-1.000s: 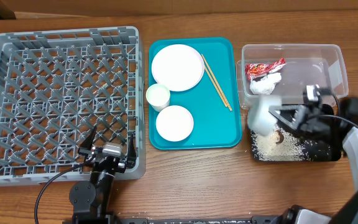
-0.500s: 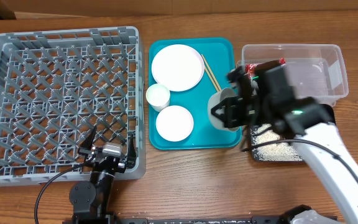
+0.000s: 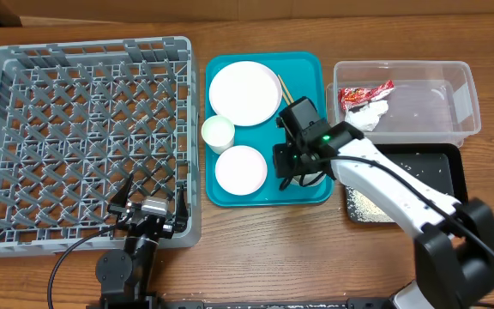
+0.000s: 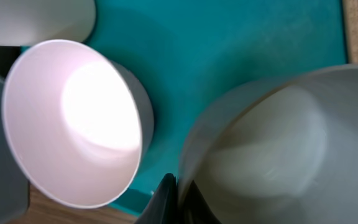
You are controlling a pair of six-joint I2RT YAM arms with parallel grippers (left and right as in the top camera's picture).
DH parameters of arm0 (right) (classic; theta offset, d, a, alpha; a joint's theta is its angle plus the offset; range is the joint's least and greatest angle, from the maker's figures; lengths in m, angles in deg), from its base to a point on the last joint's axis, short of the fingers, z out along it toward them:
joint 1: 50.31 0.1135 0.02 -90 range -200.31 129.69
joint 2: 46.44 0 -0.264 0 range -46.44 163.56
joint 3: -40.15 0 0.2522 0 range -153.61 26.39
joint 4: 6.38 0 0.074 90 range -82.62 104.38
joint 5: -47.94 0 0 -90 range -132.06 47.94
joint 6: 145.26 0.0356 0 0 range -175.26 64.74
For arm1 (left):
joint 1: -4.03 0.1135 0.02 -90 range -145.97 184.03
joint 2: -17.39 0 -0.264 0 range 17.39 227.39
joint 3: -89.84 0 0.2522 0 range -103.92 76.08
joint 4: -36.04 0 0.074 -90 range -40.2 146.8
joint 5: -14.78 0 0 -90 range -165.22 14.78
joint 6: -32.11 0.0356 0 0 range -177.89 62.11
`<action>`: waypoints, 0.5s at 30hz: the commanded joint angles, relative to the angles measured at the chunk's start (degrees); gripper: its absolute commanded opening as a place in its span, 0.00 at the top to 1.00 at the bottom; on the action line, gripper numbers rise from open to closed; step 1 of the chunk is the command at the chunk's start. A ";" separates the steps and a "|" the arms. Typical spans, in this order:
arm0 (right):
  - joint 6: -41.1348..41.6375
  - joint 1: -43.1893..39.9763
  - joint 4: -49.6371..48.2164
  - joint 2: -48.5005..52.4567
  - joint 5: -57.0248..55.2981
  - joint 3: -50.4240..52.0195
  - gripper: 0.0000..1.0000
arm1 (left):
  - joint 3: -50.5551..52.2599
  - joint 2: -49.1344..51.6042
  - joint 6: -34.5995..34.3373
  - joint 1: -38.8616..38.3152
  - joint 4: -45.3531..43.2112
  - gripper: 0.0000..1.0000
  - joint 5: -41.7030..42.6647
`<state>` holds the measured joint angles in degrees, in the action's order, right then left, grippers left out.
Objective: Sort waste into correct bins and load items into the dishwasher
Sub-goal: 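Carry the empty bowl with the right gripper back onto the teal tray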
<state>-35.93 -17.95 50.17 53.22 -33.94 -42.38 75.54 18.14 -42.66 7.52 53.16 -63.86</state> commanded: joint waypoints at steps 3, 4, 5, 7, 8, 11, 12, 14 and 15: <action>0.46 0.26 -1.38 1.38 -0.31 -0.31 0.90 | 0.26 -0.50 0.17 0.35 -0.04 0.00 0.11; 0.48 0.26 -1.46 1.36 -0.28 -0.31 0.85 | 0.26 -0.50 0.17 0.35 -0.04 0.00 0.11; 0.46 0.26 -1.66 1.36 0.31 -0.31 0.79 | 0.26 -0.50 0.17 0.35 -0.04 0.00 0.11; 0.44 0.26 -2.10 1.36 2.01 -0.33 0.72 | 0.26 -0.50 0.17 0.35 -0.04 0.00 0.11; 0.46 0.13 -2.21 1.36 2.62 -0.39 0.70 | 0.26 -0.50 0.17 0.35 -0.04 0.00 0.11; 0.44 0.13 -1.27 1.29 5.16 -2.19 0.68 | 0.26 -0.50 0.17 0.35 -0.04 0.00 0.11; 0.44 0.13 -0.17 1.22 5.75 -3.69 0.67 | 0.26 -0.50 0.17 0.35 -0.04 0.00 0.11; 0.46 0.15 2.49 1.18 5.73 -7.17 0.65 | 0.26 -0.50 0.17 0.35 -0.04 0.00 0.11; 0.46 0.15 4.00 1.18 5.75 -9.38 0.64 | 0.26 -0.50 0.17 0.35 -0.04 0.00 0.11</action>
<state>-35.54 -17.95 53.40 54.79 -29.88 -45.55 75.54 18.14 -42.66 7.52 53.16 -63.86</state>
